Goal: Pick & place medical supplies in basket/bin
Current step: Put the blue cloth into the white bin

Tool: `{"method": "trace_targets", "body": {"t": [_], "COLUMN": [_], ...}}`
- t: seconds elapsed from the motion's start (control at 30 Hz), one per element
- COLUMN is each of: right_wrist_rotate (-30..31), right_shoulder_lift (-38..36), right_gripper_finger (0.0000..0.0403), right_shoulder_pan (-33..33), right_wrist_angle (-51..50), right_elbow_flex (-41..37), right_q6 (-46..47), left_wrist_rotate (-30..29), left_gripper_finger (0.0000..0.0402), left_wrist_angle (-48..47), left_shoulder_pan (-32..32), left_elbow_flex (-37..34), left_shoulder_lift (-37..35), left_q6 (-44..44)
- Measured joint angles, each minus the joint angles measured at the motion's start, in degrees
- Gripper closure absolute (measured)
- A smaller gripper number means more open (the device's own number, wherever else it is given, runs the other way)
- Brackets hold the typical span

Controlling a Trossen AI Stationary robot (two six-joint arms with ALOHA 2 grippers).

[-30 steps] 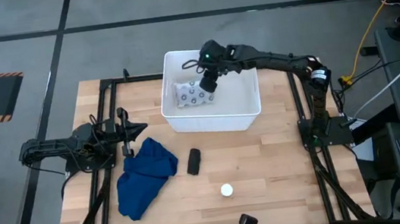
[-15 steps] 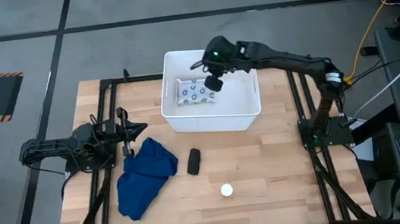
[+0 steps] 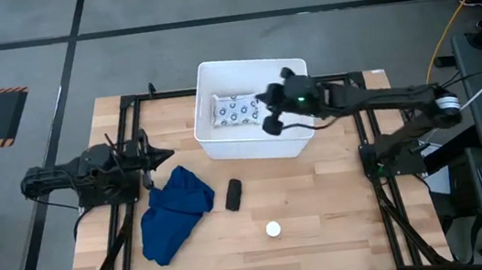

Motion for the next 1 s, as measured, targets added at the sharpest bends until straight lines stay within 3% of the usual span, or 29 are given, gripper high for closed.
{"method": "trace_targets", "body": {"t": [0.27, 0.53, 0.67, 0.8, 1.0], "right_wrist_rotate": [4.31, 1.48, -3.11, -3.66, -3.61], "right_shoulder_lift": [-12.46, -14.96, -15.0, -14.87, -14.89], "right_gripper_finger": [0.0396, 0.0395, 0.0395, 0.0395, 0.0395], "right_shoulder_pan": [3.9, 6.75, 7.7, 7.86, 7.84], "right_wrist_angle": [11.13, 20.97, 27.85, 30.14, 29.21], "right_elbow_flex": [-14.09, -24.66, -27.0, -28.45, -28.91], "right_q6": [2.17, 1.47, -1.06, -1.26, -3.66], "left_wrist_rotate": [-1.82, 0.71, -1.79, -1.21, -5.77], "left_gripper_finger": [0.0398, 0.0399, 0.04, 0.04, 0.04], "left_wrist_angle": [-2.29, -5.68, -14.54, -26.89, -48.78], "left_shoulder_pan": [0.0, -0.02, -0.02, -0.86, -5.25], "left_elbow_flex": [5.19, 11.79, 19.48, 28.51, 39.62], "left_shoulder_lift": [4.32, 18.76, 26.33, 33.7, 42.51], "left_q6": [-3.03, 0.43, 0.44, -2.47, -17.45]}}
